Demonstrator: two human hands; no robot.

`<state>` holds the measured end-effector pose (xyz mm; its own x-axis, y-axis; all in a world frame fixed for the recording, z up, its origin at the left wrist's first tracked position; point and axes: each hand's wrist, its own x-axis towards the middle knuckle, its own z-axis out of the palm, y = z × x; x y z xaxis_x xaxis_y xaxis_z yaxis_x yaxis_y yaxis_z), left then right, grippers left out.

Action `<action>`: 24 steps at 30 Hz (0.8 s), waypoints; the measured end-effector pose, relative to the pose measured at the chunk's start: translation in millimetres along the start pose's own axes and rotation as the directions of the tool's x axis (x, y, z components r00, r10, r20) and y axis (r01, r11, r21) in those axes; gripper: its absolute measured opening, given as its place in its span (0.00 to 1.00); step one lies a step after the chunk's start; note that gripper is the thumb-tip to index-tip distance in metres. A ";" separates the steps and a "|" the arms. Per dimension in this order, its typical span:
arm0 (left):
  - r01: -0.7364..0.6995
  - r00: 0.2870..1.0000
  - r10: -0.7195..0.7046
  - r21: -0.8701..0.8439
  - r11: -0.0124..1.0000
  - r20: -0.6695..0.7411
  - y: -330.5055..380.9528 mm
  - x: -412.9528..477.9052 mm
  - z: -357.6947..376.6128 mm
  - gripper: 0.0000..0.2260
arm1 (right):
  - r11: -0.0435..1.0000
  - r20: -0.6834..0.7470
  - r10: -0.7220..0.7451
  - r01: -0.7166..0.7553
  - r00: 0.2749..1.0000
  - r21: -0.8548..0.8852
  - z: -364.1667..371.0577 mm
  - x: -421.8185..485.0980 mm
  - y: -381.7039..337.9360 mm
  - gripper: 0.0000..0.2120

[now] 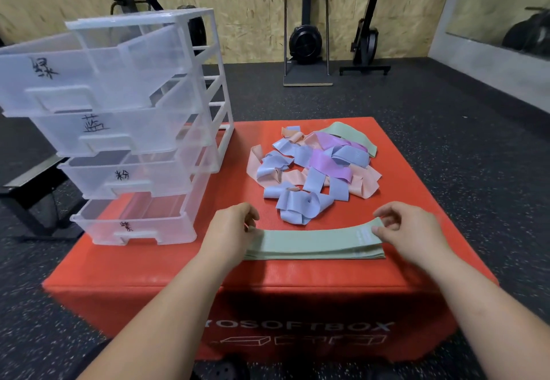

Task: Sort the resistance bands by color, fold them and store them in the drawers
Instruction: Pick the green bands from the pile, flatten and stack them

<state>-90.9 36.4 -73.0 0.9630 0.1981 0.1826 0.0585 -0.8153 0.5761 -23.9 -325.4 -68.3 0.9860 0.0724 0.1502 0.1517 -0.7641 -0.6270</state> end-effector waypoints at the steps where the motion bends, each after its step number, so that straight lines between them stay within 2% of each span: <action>1: -0.026 1.000 0.025 0.041 0.999 0.014 -1.2 -0.2 1.7 0.12 | 1.000 0.003 -0.017 0.017 1.000 -0.022 2.3 -1.7 0.2 0.13; 4: -0.104 0.994 0.096 0.149 0.983 0.061 -4.0 -0.7 7.4 0.13 | 0.993 0.043 -0.056 0.060 0.998 -0.104 8.9 -3.9 4.6 0.13; 8: -0.209 0.977 0.187 0.335 0.919 0.099 -6.7 -1.7 12.5 0.13 | 0.943 0.085 -0.079 0.102 0.993 -0.318 15.4 -4.4 13.9 0.12; 11: -0.211 0.976 0.193 0.246 0.946 0.098 -11.2 1.6 5.1 0.15 | 0.965 0.136 -0.140 0.166 0.981 -0.204 6.7 0.7 17.6 0.16; 13: -0.211 0.963 0.179 0.154 0.965 0.199 -18.1 3.9 -3.3 0.20 | 0.954 0.275 -0.211 0.259 0.938 -0.151 -1.6 3.8 20.6 0.22; 16: -0.241 0.909 0.165 0.159 0.958 0.383 -27.1 5.3 -12.0 0.34 | 0.925 0.419 -0.230 0.332 0.878 -0.188 -5.4 5.1 24.4 0.31; 24: -0.270 0.915 0.220 0.107 0.957 0.339 -33.5 2.1 -9.9 0.33 | 0.907 0.430 -0.255 0.368 0.866 -0.204 -1.8 9.2 25.5 0.27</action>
<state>-93.5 69.5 -84.0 0.9829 -0.1826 0.0233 -0.1756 -0.8918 0.4170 -11.1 -345.4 -81.5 0.8453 0.5329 -0.0383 0.4863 -0.7971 -0.3580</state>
